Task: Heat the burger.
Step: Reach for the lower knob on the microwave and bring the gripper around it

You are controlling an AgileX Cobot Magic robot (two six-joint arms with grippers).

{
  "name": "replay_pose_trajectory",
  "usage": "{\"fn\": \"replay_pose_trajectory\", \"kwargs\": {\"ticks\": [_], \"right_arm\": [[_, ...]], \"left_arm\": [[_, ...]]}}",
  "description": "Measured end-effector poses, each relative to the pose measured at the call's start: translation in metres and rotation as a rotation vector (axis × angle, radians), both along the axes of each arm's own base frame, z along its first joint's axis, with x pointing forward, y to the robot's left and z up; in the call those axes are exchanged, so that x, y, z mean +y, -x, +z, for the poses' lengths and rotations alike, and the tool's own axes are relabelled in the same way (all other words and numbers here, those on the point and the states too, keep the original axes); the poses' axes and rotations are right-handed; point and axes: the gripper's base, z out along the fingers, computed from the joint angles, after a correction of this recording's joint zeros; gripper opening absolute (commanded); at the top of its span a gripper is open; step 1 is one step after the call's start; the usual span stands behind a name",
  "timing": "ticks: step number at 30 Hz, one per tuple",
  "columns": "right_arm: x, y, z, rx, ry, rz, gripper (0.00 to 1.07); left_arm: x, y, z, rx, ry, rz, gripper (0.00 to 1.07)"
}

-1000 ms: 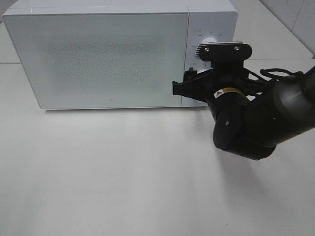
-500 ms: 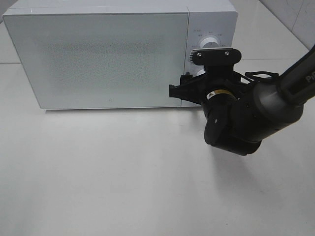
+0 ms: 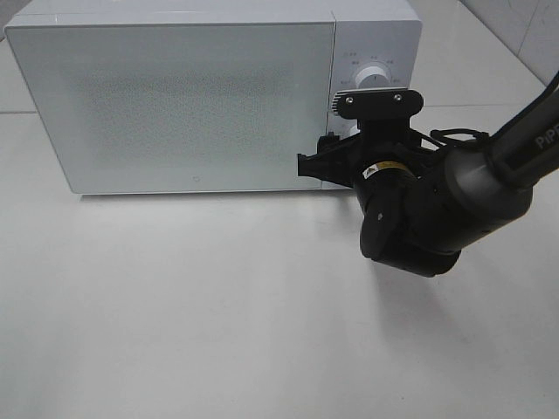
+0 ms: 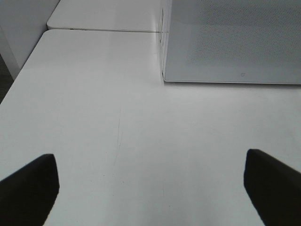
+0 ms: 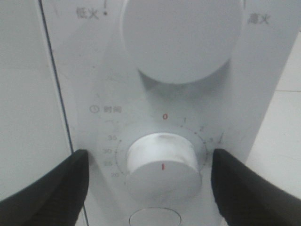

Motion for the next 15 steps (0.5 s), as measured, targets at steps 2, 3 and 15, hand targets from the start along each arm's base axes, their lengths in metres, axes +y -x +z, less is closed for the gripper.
{"fn": "replay_pose_trajectory", "kwargs": {"ticks": [2, 3, 15], "right_arm": [[0.0001, 0.0000, 0.0007, -0.008, 0.001, -0.001, 0.59], [0.0001, 0.0000, 0.0007, -0.008, 0.001, -0.001, 0.59], [-0.0010, 0.0008, 0.0020, -0.025, 0.000, -0.022, 0.00]], "left_arm": [[0.0000, 0.0000, 0.0000, 0.000, 0.000, 0.000, 1.00], [0.0000, 0.0000, 0.0000, 0.000, 0.000, 0.000, 1.00], [0.0000, 0.0000, 0.0000, 0.000, 0.000, 0.000, 1.00]]}}
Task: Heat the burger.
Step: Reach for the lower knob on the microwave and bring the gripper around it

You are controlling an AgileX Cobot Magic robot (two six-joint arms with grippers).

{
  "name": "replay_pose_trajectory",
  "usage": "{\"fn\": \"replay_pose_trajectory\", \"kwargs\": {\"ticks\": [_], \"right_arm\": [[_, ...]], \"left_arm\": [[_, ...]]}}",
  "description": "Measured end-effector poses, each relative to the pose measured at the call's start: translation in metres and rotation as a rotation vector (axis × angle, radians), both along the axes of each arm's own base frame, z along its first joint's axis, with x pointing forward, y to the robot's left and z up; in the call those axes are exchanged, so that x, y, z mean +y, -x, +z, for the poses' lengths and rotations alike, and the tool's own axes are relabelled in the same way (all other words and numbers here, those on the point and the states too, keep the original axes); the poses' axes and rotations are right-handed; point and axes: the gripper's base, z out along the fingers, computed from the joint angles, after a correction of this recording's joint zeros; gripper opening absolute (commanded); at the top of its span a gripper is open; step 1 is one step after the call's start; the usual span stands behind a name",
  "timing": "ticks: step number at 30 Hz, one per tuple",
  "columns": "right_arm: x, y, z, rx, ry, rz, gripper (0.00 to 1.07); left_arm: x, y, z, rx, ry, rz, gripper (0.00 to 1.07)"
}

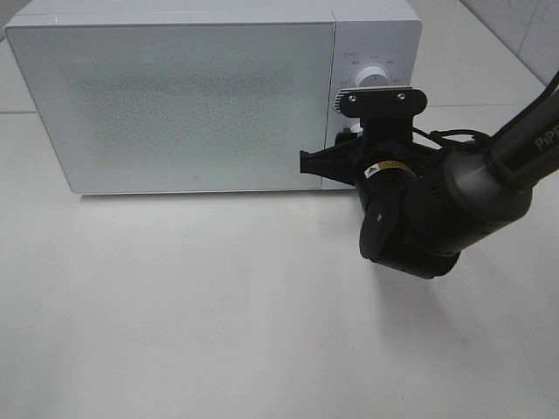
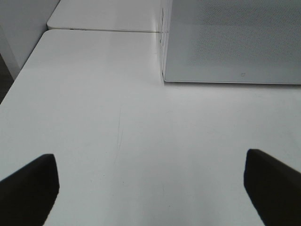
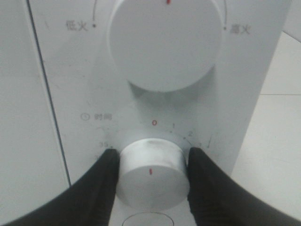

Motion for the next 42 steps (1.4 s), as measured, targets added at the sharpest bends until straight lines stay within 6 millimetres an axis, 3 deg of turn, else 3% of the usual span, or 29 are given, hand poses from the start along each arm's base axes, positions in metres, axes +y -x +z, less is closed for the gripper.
{"fn": "replay_pose_trajectory", "kwargs": {"ticks": [15, 27, 30, 33, 42], "right_arm": [[0.0003, 0.0003, -0.0011, -0.022, -0.097, -0.019, 0.01], [-0.0007, 0.0015, -0.0028, -0.055, -0.499, -0.075, 0.01], [-0.0004, 0.0013, -0.0026, -0.063, -0.635, -0.101, 0.01], [-0.0007, 0.0016, -0.0030, -0.071, -0.905, -0.155, 0.01], [-0.0017, 0.0021, -0.0045, -0.076, -1.310, -0.242, 0.01]], "left_arm": [[0.0000, 0.0000, 0.0000, 0.000, 0.000, 0.000, 1.00], [0.0000, 0.0000, 0.0000, 0.000, 0.000, 0.000, 1.00], [0.0000, 0.0000, 0.0000, 0.000, 0.000, 0.000, 1.00], [0.0000, 0.0000, 0.0000, 0.000, 0.000, 0.000, 1.00], [0.0000, 0.0000, 0.0000, 0.000, 0.000, 0.000, 1.00]]}}
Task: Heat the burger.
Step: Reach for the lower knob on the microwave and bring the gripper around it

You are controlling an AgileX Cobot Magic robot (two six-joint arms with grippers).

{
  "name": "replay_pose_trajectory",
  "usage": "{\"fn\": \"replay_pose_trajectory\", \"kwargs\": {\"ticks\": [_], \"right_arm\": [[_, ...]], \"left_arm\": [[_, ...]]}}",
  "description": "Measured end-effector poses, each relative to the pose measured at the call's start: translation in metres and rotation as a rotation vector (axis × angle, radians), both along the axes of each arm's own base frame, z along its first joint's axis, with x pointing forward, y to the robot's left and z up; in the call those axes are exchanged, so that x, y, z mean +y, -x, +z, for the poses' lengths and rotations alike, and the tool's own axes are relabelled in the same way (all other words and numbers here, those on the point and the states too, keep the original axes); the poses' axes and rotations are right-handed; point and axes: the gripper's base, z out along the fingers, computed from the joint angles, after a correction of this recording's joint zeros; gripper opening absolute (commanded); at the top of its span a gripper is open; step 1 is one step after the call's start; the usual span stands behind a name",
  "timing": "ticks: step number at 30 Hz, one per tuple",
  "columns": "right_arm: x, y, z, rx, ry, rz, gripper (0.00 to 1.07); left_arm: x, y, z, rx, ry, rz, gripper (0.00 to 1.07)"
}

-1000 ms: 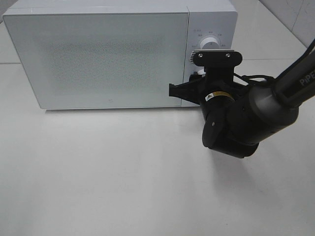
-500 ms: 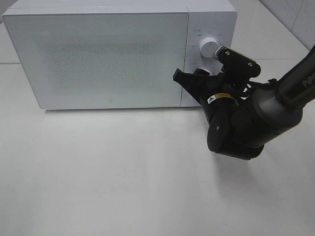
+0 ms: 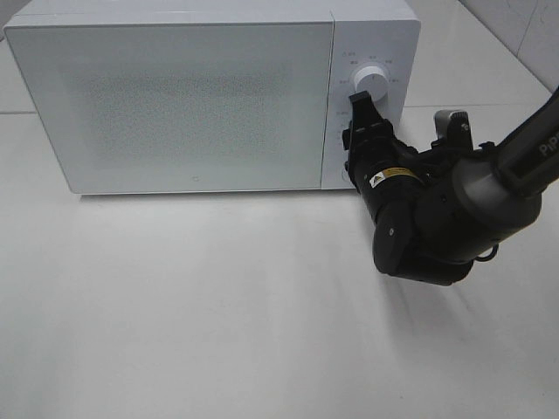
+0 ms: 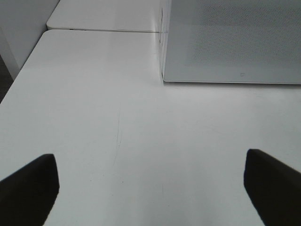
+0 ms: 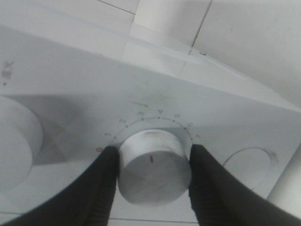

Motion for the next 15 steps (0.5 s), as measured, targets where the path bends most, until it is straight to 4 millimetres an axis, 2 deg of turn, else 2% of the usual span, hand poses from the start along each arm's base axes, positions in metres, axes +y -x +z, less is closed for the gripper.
{"fn": "replay_pose_trajectory", "kwargs": {"ticks": [2, 3, 8, 15], "right_arm": [[-0.0002, 0.0002, -0.0006, 0.002, -0.140, -0.027, 0.01], [-0.0002, 0.0002, -0.0006, 0.002, -0.140, -0.027, 0.01], [0.0002, 0.0000, -0.0004, 0.001, -0.407, -0.078, 0.01], [0.0004, 0.0000, -0.0003, 0.002, -0.504, -0.097, 0.02]], "left_arm": [[0.0000, 0.0000, 0.0000, 0.000, 0.000, 0.000, 1.00], [0.0000, 0.0000, 0.0000, 0.000, 0.000, 0.000, 1.00], [0.0000, 0.0000, 0.0000, 0.000, 0.000, 0.000, 1.00], [0.0000, 0.0000, 0.0000, 0.000, 0.000, 0.000, 1.00]]}}
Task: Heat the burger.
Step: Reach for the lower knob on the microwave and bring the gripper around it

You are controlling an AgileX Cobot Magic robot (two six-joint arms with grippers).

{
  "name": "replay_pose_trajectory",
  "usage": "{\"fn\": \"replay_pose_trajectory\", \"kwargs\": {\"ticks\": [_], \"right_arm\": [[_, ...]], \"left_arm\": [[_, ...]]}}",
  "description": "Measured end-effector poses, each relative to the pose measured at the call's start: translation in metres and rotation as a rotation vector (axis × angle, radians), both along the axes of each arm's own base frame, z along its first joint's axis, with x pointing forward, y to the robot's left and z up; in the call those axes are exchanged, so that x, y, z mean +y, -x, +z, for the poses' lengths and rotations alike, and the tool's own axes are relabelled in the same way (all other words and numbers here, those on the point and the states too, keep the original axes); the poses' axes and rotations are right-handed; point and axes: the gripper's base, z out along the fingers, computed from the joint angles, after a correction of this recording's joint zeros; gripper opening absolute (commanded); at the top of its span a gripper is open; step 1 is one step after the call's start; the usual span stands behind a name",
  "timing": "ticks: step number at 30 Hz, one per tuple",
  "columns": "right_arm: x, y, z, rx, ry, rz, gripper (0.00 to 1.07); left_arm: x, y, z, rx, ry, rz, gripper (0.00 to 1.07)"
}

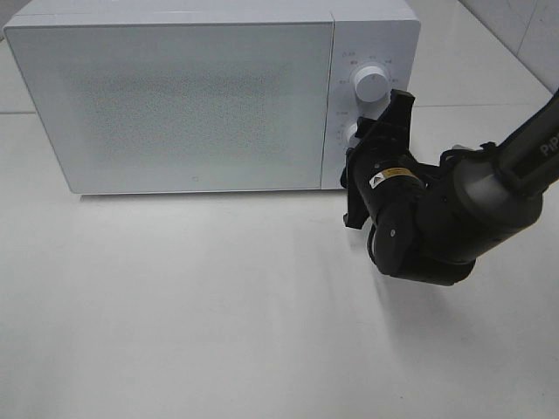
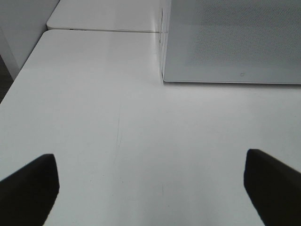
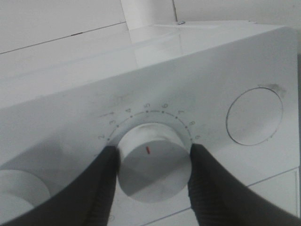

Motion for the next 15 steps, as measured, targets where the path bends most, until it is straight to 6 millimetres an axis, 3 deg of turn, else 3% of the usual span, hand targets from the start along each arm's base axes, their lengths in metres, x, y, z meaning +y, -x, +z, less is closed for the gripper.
{"fn": "replay_pose_trajectory", "kwargs": {"ticks": [15], "right_arm": [[0.0000, 0.0003, 0.0000, -0.002, -0.014, 0.000, 0.07]], "left_arm": [[0.0000, 0.0000, 0.0000, 0.000, 0.000, 0.000, 1.00]]}}
